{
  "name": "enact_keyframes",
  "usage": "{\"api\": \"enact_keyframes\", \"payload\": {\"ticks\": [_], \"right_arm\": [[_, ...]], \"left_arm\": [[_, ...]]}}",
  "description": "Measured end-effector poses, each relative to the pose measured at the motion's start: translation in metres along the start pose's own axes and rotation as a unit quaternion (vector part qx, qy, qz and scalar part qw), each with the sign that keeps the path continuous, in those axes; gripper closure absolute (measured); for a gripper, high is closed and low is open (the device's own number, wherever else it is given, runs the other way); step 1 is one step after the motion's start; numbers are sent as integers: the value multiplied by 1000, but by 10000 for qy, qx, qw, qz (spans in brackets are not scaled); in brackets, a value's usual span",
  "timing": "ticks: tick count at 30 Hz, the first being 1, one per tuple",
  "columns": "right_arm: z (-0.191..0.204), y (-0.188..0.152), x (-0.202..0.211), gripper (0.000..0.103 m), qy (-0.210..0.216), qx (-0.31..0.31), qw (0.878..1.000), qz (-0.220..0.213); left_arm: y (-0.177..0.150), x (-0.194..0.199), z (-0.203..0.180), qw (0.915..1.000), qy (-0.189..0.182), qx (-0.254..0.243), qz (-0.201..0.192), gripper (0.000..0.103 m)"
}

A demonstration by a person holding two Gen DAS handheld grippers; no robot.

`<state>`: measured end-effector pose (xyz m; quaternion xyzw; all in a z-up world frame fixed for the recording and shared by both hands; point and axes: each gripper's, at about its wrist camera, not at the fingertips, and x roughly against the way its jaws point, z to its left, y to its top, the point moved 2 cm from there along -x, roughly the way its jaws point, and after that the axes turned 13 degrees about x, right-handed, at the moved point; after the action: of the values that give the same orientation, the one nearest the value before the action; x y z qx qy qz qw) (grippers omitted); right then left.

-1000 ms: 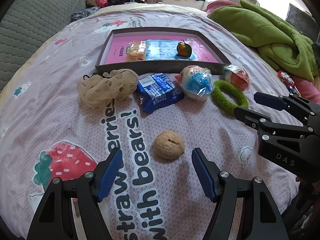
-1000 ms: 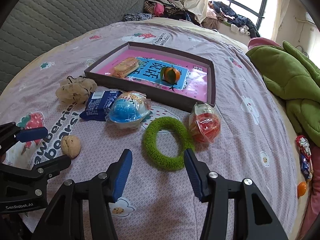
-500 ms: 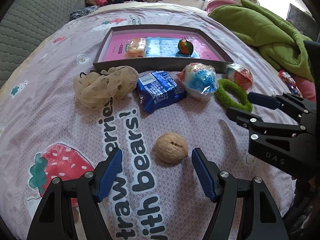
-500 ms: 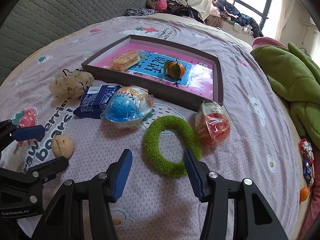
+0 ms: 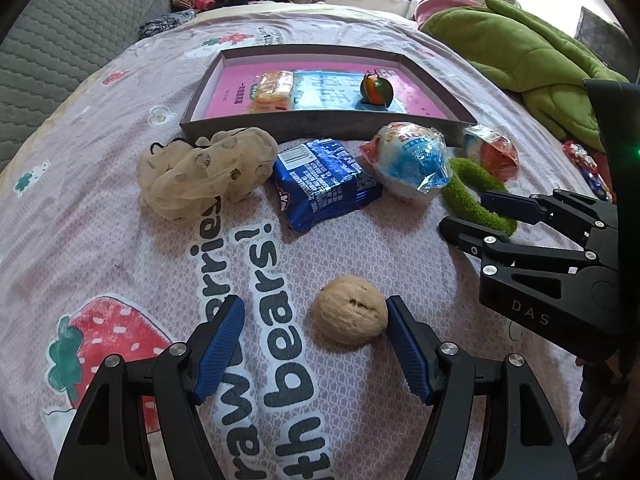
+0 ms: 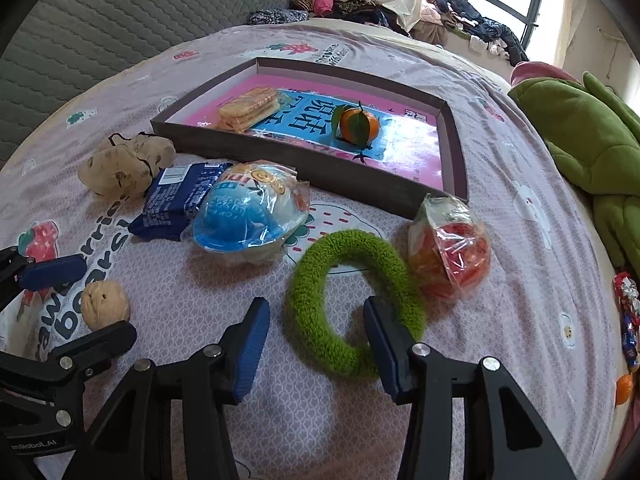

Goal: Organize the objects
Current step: 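Close the right gripper on the green fuzzy ring while the left closes on the walnut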

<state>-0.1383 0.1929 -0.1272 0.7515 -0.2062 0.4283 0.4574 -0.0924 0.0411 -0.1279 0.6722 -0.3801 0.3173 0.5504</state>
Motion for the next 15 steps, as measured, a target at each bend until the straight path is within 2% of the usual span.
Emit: {"api": "enact_keyframes", "payload": {"ticks": [4,6,8,15], "right_arm": [[-1,0,-3,65,78,-65,9999,-84],[-1,-2,-3,80,146,-77,9997,-155],[-1,-3,-2,87,175,-73,9996,-185],[1,-4,5,88,340,-81,9992,-197]], "left_arm": [[1,-3,0,10000,-59,19,-17,30],[1,-3,0,9999,-97,14,-35,30],[0,-4,-1,9999,-123,-30,-58,30],[0,-5,1,9998,-199,41,-65,30]]}}
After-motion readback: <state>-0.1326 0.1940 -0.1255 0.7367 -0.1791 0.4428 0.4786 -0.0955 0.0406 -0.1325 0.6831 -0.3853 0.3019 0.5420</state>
